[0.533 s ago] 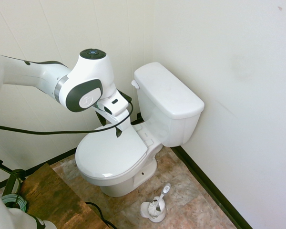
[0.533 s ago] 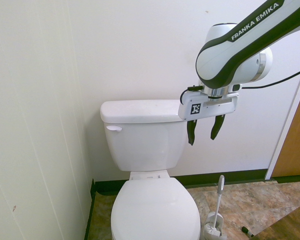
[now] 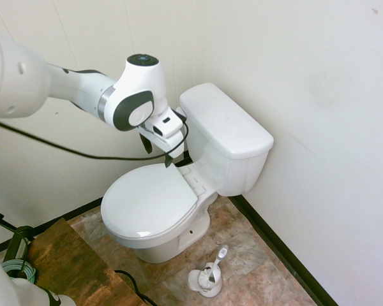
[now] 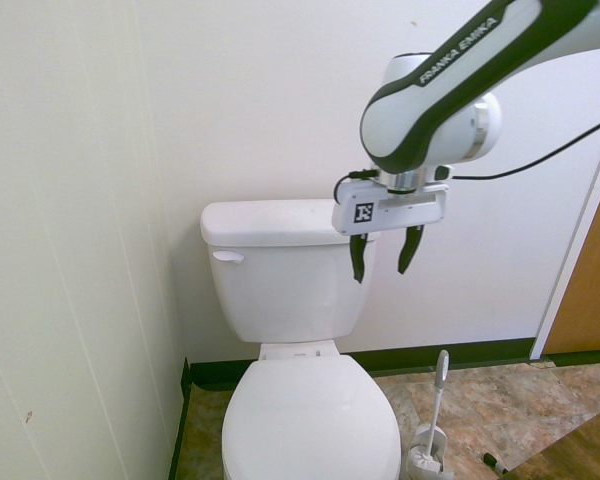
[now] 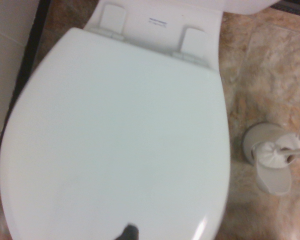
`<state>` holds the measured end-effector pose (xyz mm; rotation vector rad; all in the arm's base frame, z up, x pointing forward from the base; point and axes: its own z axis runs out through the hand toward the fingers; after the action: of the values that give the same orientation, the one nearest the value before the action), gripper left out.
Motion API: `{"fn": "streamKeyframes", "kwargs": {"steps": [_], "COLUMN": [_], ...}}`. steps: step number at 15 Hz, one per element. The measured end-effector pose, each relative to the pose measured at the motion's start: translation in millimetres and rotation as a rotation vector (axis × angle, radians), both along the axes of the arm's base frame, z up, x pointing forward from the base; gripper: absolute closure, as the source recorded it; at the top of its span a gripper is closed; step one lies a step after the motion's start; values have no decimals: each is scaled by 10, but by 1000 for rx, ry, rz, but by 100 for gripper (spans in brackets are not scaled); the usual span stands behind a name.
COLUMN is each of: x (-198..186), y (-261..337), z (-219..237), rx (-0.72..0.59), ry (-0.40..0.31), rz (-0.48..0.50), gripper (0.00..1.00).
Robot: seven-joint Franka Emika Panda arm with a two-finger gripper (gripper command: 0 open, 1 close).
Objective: Flush the toilet
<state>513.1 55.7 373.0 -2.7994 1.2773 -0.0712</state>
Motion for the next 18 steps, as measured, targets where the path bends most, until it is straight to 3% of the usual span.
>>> {"fn": "streamKeyframes", "kwargs": {"steps": [7, 11, 12, 18], "x": [1304, 1776, 1858, 2329], "y": [964, 1305, 1369, 1395], "z": [-150, -280, -312, -469], "rx": [51, 67, 71, 76], "ry": [-70, -124, -133, -160], "rz": [-35, -42, -45, -77], "gripper": [0, 0, 100, 100]}}
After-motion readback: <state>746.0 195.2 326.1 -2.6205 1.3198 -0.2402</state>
